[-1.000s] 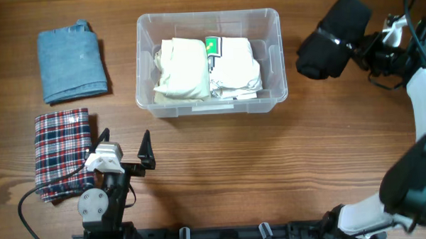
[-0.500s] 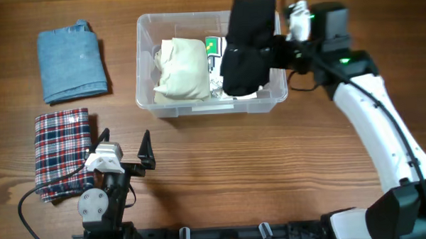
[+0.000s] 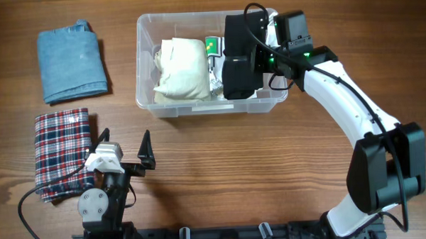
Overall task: Pack container
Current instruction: 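Carry the black garment into the bin's right side and lower it, then press the black garment down in the bin's right side, then release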
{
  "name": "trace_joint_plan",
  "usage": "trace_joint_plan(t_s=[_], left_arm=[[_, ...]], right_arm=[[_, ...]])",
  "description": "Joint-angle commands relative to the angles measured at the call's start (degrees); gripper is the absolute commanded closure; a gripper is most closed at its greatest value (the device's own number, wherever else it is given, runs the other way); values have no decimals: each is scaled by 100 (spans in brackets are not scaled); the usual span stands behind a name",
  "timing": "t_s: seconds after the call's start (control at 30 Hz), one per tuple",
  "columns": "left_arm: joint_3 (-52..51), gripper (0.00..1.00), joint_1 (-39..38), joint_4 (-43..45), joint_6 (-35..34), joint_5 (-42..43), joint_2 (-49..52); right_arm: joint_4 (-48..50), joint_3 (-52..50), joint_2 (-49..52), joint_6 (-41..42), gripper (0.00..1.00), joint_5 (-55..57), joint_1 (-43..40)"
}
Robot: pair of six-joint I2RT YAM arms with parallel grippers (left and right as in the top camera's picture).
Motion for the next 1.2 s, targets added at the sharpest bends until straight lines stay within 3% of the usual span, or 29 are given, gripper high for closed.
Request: trace_joint_plan(t_s=[0.0,0.07,0.1,0.3,0.37,0.5,0.6,1.17], left_arm=[[-46,0,44,-2,72,-35,-39],[-46,0,44,-2,72,-33,-39],[-46,0,44,-2,72,-35,-39],[-46,0,44,-2,72,-35,-39],[-46,0,44,-2,72,-35,-42],[-46,0,44,-2,72,-35,-42],[-46,0,44,-2,72,-35,-39],[-46,0,44,-2,72,-35,-39]], right_arm=[[59,136,70,-90,50,389,-20],[76,136,70,-199,24,413,-20],[72,136,70,-232,19,455,-20],[74,411,63,-334,17,446,-20],[50,629,63,-361,28,448,-17],[225,649,92,-328,73,601,-17],[356,649,205,-208,95,787,-17],[1108,649,1672,-225,95,356,4]])
